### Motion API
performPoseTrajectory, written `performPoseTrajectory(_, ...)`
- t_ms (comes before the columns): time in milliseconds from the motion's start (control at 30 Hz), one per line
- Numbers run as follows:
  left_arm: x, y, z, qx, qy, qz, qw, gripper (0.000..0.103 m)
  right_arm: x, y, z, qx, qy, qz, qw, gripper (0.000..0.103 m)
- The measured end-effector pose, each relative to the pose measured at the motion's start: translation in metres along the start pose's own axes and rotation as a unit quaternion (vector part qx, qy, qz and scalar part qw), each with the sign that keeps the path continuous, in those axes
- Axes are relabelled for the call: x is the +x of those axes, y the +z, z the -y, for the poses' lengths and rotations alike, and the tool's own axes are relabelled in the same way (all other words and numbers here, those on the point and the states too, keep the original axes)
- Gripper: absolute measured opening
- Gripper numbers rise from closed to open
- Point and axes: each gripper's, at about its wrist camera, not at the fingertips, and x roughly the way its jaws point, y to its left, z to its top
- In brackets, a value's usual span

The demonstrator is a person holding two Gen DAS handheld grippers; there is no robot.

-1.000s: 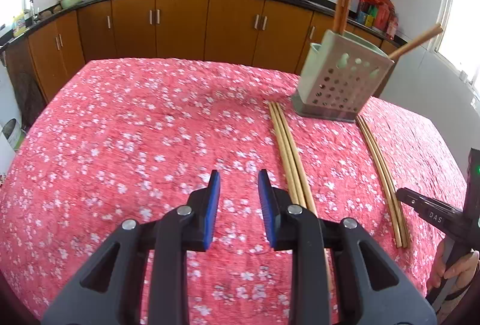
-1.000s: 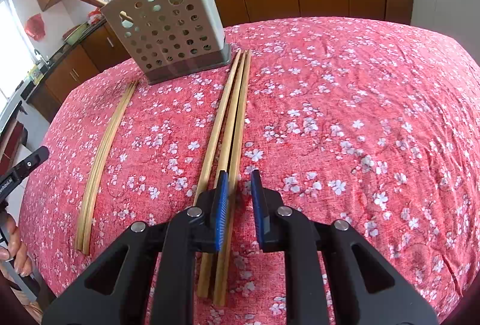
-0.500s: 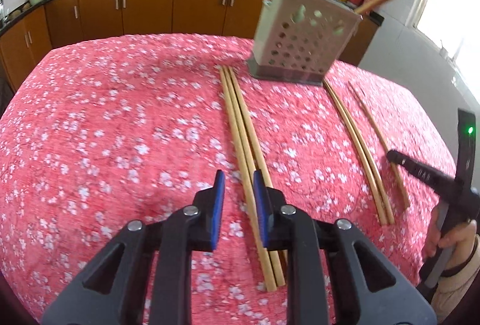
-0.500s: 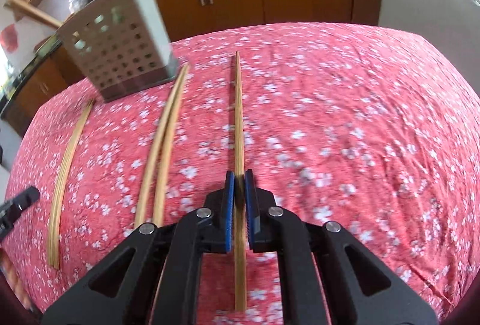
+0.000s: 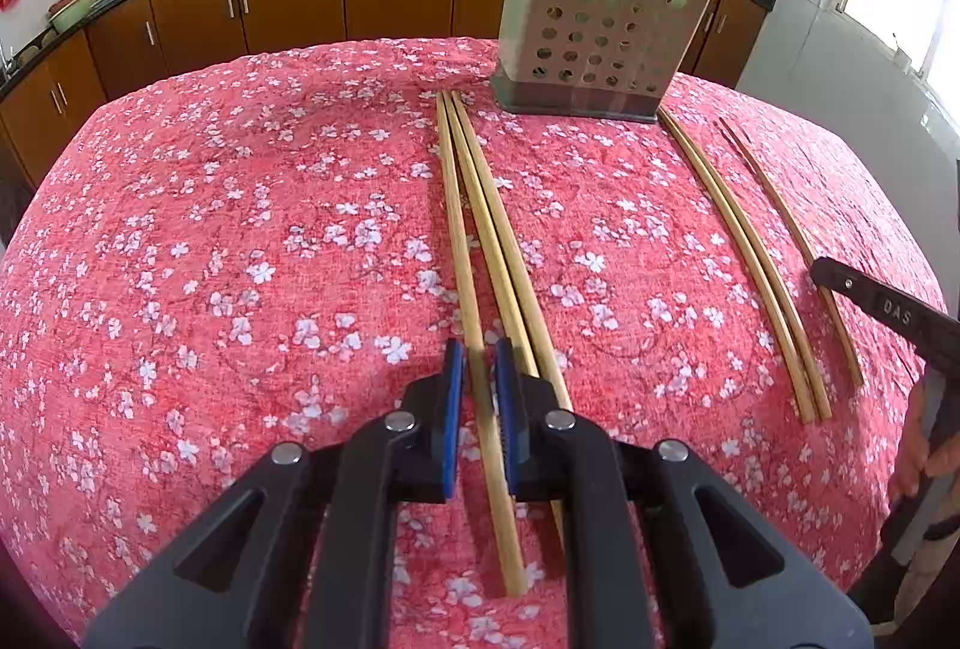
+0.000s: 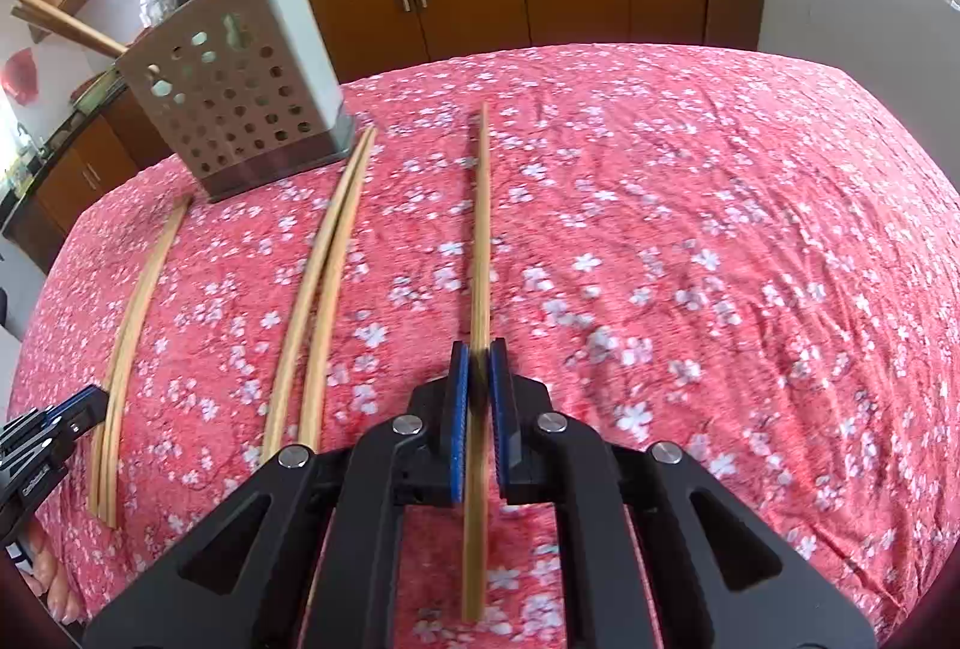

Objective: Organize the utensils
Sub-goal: 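Hold the grasped chopstick in the left gripper while the right gripper holds its chopstick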

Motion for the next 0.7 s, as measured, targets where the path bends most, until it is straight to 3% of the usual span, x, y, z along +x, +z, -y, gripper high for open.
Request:
performPoseTrajectory(167,0.006,0.008,-0.016,-0.020,0.028,0.006,0.9994,0.008,0.001,0.000,-0.006,-0.026,-0.002,0.003,1.000,0.008)
performPoseTrajectory(333,0.010,0.020,-0.056,-0.045,0.063,0.011,0.9970,0.008,0.006,0.009,0.004,-0.020,-0.019,0.012,1.000,0.008)
performPoseTrajectory(533,0.011,0.028,-0.089,-0.065,0.065,0.017,0.9956,0.009,0.013,0.018,0.017,-0.003,-0.031,0.021,0.999,0.008)
performPoseTrajectory(700,0.011,0.028,-0.088,-0.064,0.071,0.026,0.9951,0.009,0.014,0.018,0.016,-0.005,-0.033,0.022,0.999,0.008)
